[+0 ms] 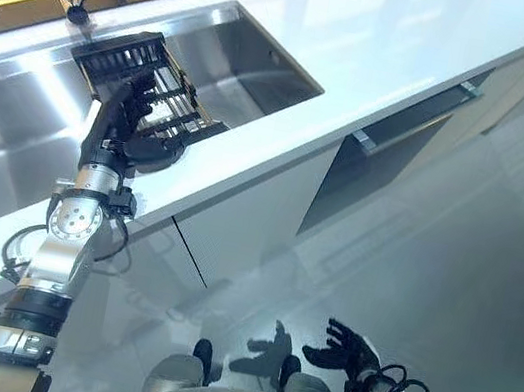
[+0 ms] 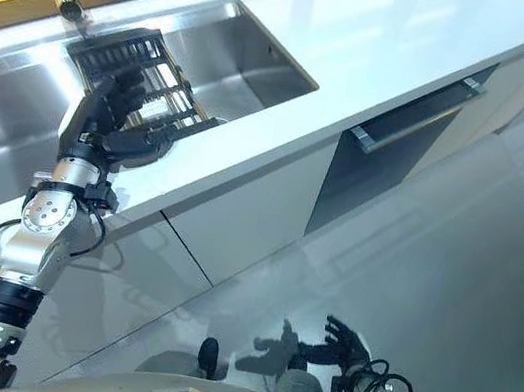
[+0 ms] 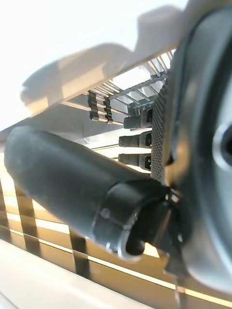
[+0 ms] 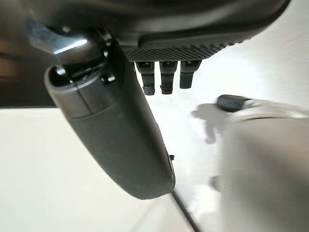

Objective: Pick up plates and place into dishwasher.

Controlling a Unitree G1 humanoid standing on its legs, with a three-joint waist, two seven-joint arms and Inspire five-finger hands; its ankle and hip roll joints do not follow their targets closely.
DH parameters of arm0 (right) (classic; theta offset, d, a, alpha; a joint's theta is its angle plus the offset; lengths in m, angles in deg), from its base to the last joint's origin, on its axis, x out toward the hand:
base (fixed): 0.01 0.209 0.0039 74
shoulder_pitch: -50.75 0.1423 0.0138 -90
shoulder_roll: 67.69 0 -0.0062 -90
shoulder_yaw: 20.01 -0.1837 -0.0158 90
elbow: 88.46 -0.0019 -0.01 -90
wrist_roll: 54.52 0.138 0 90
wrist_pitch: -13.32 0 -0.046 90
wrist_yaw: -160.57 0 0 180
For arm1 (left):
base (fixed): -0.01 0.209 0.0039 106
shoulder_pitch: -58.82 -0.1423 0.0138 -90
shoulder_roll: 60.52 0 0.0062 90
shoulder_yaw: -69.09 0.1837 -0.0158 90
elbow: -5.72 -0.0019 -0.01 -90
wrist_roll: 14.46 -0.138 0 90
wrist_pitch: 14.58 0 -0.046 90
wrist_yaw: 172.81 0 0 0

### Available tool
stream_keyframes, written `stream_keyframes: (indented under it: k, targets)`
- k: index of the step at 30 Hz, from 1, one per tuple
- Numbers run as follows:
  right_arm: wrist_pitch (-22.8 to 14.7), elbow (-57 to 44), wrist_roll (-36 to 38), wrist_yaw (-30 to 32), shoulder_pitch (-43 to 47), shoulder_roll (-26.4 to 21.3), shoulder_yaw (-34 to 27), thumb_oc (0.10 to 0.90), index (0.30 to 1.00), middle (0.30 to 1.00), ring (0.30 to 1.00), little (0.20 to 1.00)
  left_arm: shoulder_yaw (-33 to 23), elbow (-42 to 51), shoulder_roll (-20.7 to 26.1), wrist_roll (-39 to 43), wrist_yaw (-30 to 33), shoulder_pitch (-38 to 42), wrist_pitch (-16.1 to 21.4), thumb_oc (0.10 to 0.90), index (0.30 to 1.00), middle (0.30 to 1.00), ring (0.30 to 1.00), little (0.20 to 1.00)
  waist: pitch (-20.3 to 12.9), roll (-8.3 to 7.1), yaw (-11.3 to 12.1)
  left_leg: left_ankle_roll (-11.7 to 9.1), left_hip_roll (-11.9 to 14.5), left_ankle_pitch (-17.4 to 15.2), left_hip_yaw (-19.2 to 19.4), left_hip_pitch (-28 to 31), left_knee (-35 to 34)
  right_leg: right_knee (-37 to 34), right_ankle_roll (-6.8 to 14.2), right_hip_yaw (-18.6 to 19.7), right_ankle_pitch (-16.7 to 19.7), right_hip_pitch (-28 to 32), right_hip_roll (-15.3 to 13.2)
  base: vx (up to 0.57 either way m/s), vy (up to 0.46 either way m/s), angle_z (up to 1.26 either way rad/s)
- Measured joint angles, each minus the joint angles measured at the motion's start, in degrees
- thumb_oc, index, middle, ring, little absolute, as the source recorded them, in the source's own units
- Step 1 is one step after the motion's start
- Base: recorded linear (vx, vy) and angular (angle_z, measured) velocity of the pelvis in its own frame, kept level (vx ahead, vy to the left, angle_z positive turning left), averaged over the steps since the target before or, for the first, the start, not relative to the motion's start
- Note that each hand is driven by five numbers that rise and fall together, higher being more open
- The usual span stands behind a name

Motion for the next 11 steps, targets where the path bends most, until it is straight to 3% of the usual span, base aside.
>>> stream_keyframes:
  k: [5,11]
  targets:
    - [1.94,3.32,-1.68,1.62,-0.49,0.22,-1.03,0.800,0.900,0.900,0.900,0.900,-0.02,-3.33,-0.15,3.66,-0.13,-0.01,0.03,0.800,0.900,0.900,0.900,0.900,-3.11,0.68,-0.68,-0.14,0.20,1.26,0.10,1.62,-2.85,-3.77,-0.12,-0.26,1.66,2.02,0.39,-0.05,0.038,-0.01]
    - [2.27,3.72,-3.19,1.97,-0.76,0.20,-1.56,0.800,0.900,0.900,0.900,0.900,-0.23,-4.87,-0.16,7.19,-0.49,-0.01,0.05,0.800,0.900,0.900,0.900,0.900,-3.95,0.75,-1.20,-0.31,0.37,1.23,0.18,2.35,-3.10,-4.73,-0.41,-0.25,2.15,3.15,0.72,-0.02,0.012,0.00]
